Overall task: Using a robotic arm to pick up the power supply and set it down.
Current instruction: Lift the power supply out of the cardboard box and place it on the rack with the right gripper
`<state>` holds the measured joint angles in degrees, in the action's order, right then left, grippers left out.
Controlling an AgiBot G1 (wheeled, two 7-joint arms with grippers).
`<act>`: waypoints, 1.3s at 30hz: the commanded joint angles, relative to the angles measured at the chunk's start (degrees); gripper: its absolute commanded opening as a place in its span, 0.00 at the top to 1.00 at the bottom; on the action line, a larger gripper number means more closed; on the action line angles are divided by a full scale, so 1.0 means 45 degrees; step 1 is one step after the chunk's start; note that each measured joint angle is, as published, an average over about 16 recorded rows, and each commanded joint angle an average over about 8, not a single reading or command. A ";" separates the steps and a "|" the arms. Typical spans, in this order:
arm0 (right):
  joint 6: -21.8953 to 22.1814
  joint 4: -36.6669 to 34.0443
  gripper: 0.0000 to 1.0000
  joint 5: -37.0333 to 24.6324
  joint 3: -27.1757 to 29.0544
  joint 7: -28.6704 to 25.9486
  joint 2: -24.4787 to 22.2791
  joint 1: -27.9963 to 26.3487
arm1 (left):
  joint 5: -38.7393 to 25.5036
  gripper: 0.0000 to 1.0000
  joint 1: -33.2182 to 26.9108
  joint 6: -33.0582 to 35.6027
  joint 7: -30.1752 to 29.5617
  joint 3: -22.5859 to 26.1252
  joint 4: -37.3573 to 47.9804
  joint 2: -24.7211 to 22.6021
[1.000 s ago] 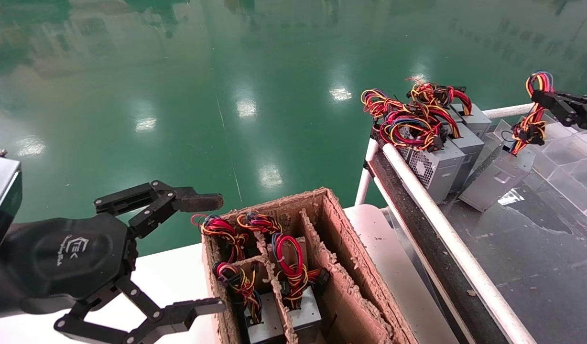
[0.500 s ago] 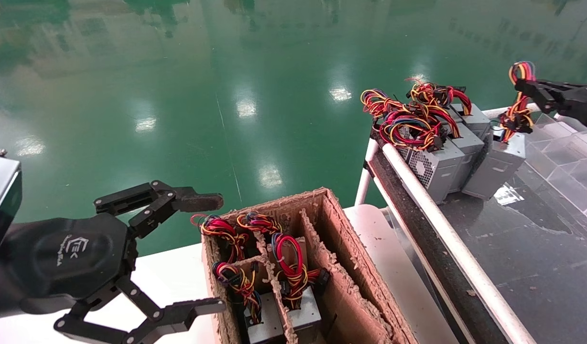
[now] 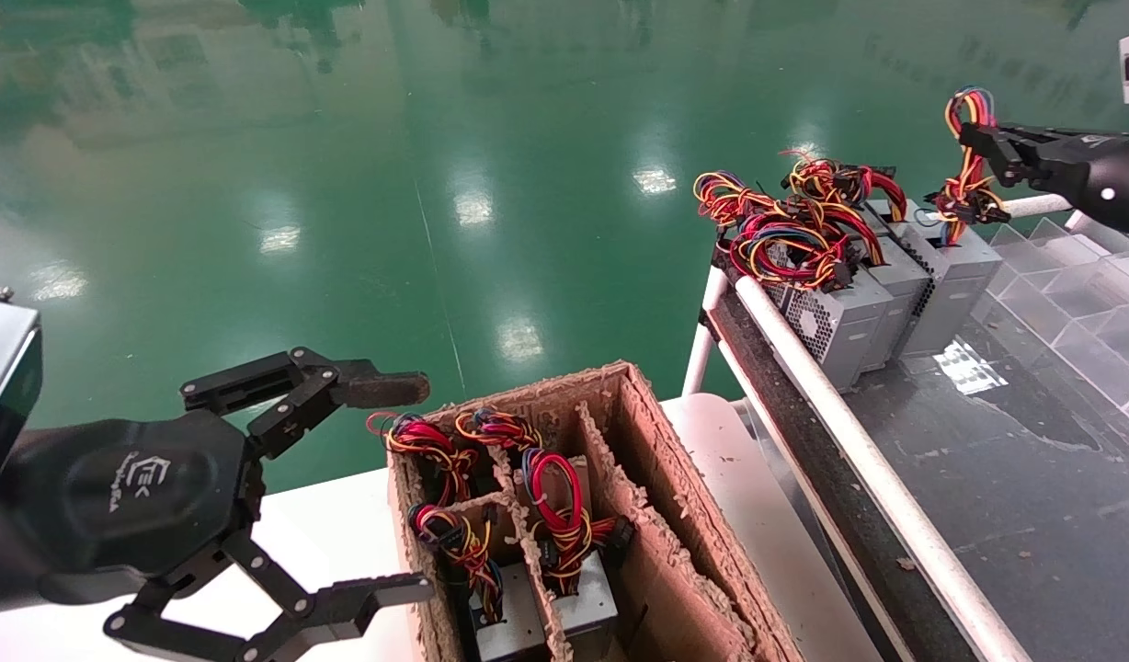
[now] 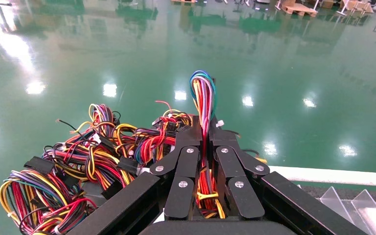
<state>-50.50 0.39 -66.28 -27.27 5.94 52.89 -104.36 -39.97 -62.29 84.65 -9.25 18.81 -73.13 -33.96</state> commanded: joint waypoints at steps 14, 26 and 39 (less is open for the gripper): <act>0.0509 0.0030 0.39 -0.0166 -0.0115 0.0403 0.0507 0.0055 | 0.0004 0.00 -0.0001 -0.0002 0.0003 0.0005 0.0000 0.0002; 0.0366 0.0011 0.00 -0.0156 -0.0107 0.0641 0.0451 0.0106 | 0.0006 0.00 -0.0002 -0.0004 0.0005 0.0009 0.0000 0.0004; -0.0748 0.0119 0.00 0.0099 0.0068 0.0582 -0.0030 -0.0193 | 0.0009 0.00 -0.0003 -0.0006 0.0007 0.0014 0.0000 0.0005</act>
<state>-55.56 0.84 -64.98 -26.37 7.72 52.35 -105.29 -39.93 -62.30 84.63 -9.22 18.87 -73.13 -33.94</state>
